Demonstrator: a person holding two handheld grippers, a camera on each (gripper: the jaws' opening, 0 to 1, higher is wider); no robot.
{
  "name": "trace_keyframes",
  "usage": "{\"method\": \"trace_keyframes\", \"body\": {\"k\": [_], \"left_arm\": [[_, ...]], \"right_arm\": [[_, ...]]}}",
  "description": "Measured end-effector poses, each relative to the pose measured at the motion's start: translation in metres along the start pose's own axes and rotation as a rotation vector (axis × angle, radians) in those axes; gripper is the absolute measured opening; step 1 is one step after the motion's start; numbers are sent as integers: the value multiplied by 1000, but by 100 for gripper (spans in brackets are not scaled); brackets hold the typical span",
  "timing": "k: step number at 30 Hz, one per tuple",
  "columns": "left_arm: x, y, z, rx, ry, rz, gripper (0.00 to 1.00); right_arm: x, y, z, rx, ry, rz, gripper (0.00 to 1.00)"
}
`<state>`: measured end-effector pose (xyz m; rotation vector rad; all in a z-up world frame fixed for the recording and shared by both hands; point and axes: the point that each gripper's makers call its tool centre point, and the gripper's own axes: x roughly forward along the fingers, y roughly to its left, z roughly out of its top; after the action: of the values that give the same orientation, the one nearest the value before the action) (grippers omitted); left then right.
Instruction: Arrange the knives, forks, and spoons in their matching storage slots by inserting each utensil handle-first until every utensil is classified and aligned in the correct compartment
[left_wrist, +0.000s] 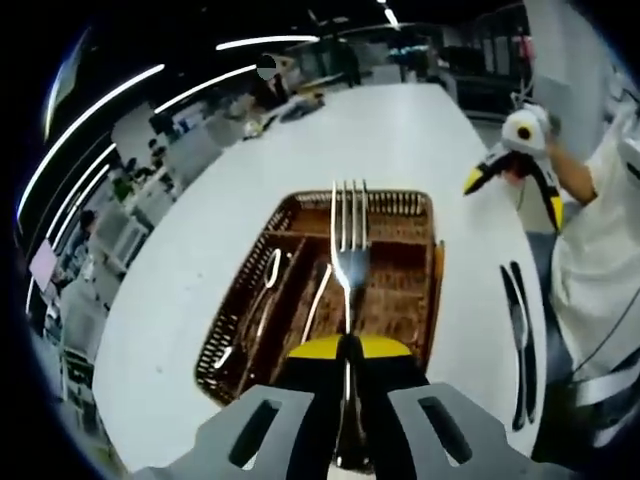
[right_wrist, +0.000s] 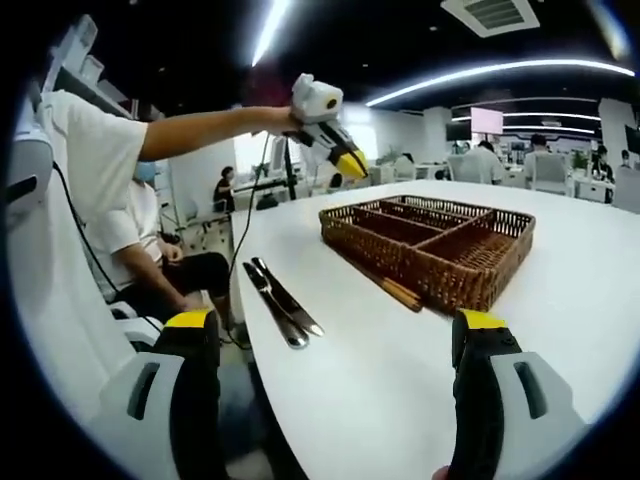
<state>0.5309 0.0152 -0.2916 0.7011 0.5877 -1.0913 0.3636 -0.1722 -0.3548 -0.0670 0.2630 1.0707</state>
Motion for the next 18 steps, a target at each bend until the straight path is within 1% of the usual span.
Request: {"method": "trace_keyframes", "body": {"k": [3,5,8,10,13,16,18], "left_arm": [[2,5,-3,-1,21,-1,3],[4,8,-5,4,35,0,3],[8,12,-7,4,43,-2,3],[10,14,-7,-2,46,-4,3],[13,16,-7,11,52,-7,3],[16,21,-7,27,72,-7,3],[15,25,-4,29,71,-3,3]], "right_arm": [[-2,-10,2,-5,-7,-32,100],[-3,-15,6,-18,-29,-50,100],[-6,-17,9,-17,-49,-52,100],[-5,-19,7,-17,-47,-55,100],[-4,-22,2,-13,-31,-61,100],[-3,-23,0,-7,-25,-60,100],[-2,-23,0,-7,-21,-59,100]]}}
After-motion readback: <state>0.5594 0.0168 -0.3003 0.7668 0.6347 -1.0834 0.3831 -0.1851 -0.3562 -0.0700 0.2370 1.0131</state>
